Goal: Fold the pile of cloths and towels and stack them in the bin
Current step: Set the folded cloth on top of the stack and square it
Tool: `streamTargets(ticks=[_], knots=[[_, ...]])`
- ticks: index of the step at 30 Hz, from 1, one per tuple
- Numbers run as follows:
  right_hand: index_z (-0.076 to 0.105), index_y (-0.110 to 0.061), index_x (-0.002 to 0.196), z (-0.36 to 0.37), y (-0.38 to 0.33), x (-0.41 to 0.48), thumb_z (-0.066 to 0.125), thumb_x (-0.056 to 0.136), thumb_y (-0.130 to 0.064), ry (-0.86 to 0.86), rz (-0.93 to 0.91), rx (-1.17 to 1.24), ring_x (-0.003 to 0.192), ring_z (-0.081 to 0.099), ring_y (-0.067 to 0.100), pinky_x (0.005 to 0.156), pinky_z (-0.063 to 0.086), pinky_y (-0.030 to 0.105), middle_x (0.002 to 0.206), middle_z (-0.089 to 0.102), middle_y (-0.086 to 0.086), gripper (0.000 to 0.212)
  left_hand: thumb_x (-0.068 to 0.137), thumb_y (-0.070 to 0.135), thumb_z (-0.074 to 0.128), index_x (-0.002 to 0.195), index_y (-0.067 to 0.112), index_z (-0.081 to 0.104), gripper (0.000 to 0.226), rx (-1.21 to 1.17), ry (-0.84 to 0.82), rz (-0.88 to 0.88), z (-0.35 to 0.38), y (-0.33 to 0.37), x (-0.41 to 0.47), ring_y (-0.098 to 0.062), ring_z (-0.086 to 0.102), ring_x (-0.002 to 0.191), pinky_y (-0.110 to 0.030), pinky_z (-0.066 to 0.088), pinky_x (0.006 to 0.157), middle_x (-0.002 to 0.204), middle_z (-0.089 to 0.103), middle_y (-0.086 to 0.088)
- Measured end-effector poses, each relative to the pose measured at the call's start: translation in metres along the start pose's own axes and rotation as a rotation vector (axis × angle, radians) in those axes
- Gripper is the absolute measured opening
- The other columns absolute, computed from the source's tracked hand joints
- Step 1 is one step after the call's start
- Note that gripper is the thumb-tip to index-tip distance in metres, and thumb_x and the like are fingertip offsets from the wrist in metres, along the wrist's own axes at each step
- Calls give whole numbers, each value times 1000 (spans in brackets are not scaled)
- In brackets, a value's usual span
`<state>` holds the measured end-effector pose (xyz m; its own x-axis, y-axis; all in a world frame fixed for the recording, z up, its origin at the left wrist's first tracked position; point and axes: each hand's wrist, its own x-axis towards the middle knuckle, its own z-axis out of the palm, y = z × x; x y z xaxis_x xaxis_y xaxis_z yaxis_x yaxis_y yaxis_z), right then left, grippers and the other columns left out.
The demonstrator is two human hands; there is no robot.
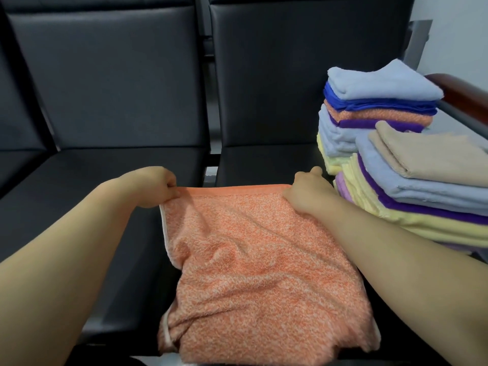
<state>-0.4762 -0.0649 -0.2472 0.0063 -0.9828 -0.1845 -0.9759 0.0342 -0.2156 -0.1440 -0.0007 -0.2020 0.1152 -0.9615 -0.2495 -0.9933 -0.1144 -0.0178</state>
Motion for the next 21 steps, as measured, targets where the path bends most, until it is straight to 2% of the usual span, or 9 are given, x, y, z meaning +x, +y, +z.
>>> streamTargets(ticks=[2,5,8,10,12,14,16,18,21], knots=[[48,-16,109,-2,1,-2,51,101,-29,42,-18,25,73,59,23,54,40,34,117,41,5,16,99,42,58,83,22,62,26,-70,51,-46,3,-3,-7,-16,57,77,-33,42,65,85,63,2],[47,-13,109,-11,-2,-10,50,102,-20,109,-48,121,73,60,21,54,40,34,94,56,3,10,97,33,60,86,21,65,18,-277,173,-139,7,-6,-17,-18,61,77,-33,46,69,81,66,1],[53,-12,110,-35,-16,-17,54,98,-6,151,-77,157,84,64,23,55,38,33,95,62,5,14,95,21,58,86,15,66,13,-586,305,-287,1,-5,-28,-27,70,77,-35,56,72,71,72,-3],[65,-12,100,-61,-29,-15,57,94,-4,195,-115,187,92,69,29,58,40,31,93,67,6,13,94,15,54,88,12,66,13,-884,387,-369,-11,-5,-37,-30,75,74,-45,63,77,67,74,-6],[69,-12,83,-92,-42,-15,58,91,-6,270,-130,265,86,70,32,59,41,30,82,66,5,15,95,13,51,91,11,66,15,-1092,500,-390,-30,-5,-46,-27,76,70,-49,64,79,70,76,-8],[64,-14,74,-133,-53,-23,56,91,-10,390,-168,417,71,57,30,57,37,32,74,60,4,19,96,18,51,91,13,66,17,-1104,668,-374,-65,-7,-59,-24,73,68,-42,63,74,76,75,-6],[52,-16,65,-170,-58,-33,56,92,-15,513,-220,557,60,40,24,52,29,35,65,47,1,27,97,23,53,95,16,67,16,-1007,851,-350,-103,-7,-76,-21,66,74,-33,52,67,87,72,-2],[40,-21,61,-198,-57,-47,57,96,-22,588,-262,660,56,32,15,50,23,32,62,38,-3,39,98,28,54,98,19,67,16,-991,964,-279,-134,-10,-92,-19,64,85,-33,47,73,94,70,2],[55,-28,79,-209,-49,-66,59,101,-31,594,-332,775,67,47,11,57,33,27,76,53,-9,22,98,31,53,100,21,65,16,-1030,1013,-181,-153,-12,-110,-13,62,85,-31,46,76,93,68,7]])
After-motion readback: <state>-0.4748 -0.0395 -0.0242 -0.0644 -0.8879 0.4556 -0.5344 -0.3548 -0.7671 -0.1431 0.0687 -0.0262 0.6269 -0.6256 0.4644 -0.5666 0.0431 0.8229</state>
